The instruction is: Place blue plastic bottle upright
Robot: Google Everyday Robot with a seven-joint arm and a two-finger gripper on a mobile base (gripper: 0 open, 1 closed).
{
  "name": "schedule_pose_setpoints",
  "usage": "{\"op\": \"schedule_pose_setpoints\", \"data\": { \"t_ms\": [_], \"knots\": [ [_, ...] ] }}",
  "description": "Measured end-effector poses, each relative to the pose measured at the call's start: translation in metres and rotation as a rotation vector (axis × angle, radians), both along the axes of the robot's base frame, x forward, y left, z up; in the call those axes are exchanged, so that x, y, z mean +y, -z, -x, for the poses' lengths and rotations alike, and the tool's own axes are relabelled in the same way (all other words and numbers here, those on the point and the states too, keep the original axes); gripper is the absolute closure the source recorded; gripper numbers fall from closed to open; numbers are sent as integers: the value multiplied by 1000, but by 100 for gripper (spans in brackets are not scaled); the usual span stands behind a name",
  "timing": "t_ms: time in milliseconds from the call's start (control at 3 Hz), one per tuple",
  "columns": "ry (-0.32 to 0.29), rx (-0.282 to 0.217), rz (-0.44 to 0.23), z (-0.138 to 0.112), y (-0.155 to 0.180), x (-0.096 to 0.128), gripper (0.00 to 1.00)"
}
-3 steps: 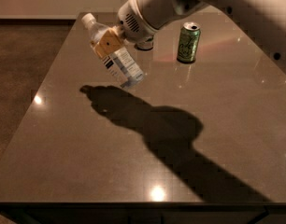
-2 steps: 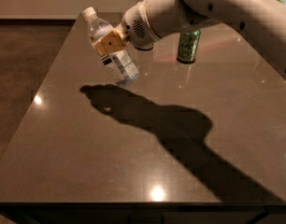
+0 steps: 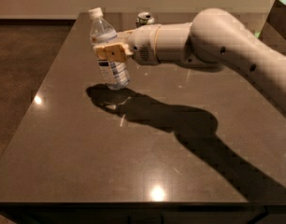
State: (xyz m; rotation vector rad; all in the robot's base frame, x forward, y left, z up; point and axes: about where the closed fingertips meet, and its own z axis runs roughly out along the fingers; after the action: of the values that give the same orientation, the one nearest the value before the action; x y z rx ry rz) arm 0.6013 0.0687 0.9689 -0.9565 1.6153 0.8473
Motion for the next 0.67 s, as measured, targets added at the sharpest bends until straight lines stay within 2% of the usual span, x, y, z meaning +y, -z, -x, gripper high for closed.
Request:
{"op": "schedule_pose_setpoints", "data": {
  "t_ms": [333,667],
  "knots": [
    [1,-74,-113,-1,4,-2,100],
    [-11,-143,-181,1,8,-5,100]
  ]
}}
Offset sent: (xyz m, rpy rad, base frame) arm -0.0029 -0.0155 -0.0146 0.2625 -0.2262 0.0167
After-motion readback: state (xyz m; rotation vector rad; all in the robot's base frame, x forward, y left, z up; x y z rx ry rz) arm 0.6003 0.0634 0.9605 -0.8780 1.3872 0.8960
